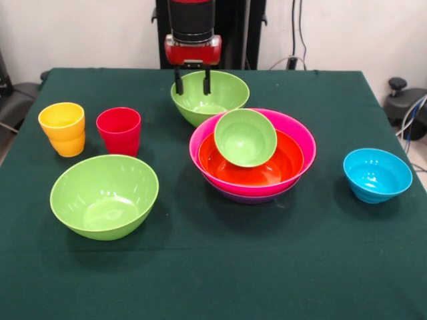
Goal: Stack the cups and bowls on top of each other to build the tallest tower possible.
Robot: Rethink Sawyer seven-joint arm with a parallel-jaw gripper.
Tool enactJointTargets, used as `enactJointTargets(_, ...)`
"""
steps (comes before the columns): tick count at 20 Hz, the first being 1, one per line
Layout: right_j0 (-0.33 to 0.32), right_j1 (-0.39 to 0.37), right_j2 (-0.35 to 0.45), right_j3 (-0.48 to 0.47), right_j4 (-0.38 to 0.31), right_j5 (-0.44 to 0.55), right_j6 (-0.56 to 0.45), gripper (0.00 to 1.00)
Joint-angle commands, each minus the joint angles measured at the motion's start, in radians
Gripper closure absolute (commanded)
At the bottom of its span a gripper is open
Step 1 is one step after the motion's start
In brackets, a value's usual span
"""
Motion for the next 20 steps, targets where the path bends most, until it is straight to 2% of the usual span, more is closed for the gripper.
enactJointTargets(1, -0.052, -0.105, 0.116, -0.008, -0.032, 0.073, 0.039, 0.00)
enactJointTargets(4, -0.062, -0.148, 0.135, 0.013, -0.018, 0.107, 0.034, 0.00)
enactJointTargets(10, -0.070, -0.146, 0.142, 0.017, -0.027, 0.102, 0.039, 0.00)
enactJointTargets(20, -0.039, -0.049, 0.097, -0.057, -0.052, 0.052, 0.046, 0.00)
